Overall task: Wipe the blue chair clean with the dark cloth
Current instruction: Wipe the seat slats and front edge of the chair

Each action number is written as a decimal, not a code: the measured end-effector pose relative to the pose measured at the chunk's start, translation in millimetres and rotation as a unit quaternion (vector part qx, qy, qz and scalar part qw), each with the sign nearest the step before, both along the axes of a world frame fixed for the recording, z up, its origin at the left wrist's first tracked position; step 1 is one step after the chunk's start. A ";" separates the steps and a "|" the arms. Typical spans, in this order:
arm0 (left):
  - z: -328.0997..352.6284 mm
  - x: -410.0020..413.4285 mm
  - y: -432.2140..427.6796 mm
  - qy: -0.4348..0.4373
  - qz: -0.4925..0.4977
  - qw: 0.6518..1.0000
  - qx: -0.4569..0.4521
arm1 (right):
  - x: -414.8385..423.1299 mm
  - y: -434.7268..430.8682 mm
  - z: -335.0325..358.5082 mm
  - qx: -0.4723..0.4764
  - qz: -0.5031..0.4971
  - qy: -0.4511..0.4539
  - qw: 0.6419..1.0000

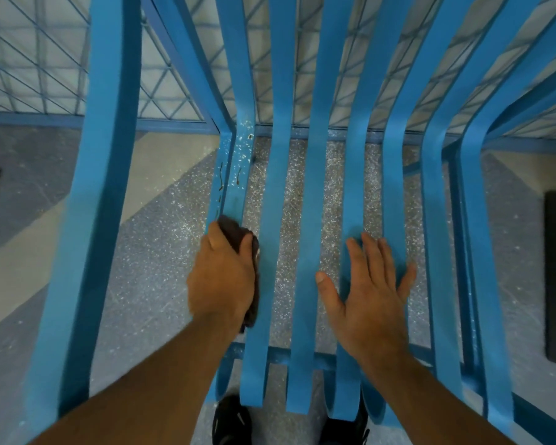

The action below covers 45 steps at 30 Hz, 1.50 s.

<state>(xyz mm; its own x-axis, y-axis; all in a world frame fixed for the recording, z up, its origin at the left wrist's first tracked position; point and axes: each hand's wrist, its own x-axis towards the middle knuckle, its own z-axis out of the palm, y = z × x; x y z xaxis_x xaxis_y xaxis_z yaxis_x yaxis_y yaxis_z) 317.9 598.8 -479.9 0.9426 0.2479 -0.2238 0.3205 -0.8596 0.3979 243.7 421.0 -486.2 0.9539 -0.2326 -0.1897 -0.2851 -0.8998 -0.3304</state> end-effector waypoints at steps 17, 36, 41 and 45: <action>-11.3 112.9 -27.8 0.014 -0.043 0.999 0.021 | 109.0 -35.5 -11.2 -0.096 -0.023 0.056 0.994; -13.8 203.6 -56.7 -0.099 0.043 0.989 -0.102 | 108.2 -35.1 -11.5 -0.078 -0.018 0.057 0.995; -3.6 221.3 -61.2 -0.202 0.048 0.955 -0.212 | 107.9 -35.1 -13.7 -0.075 -0.022 0.050 0.996; -9.2 212.9 -61.5 -0.120 0.049 0.980 -0.149 | 108.5 -34.7 -14.9 -0.074 -0.020 0.057 0.995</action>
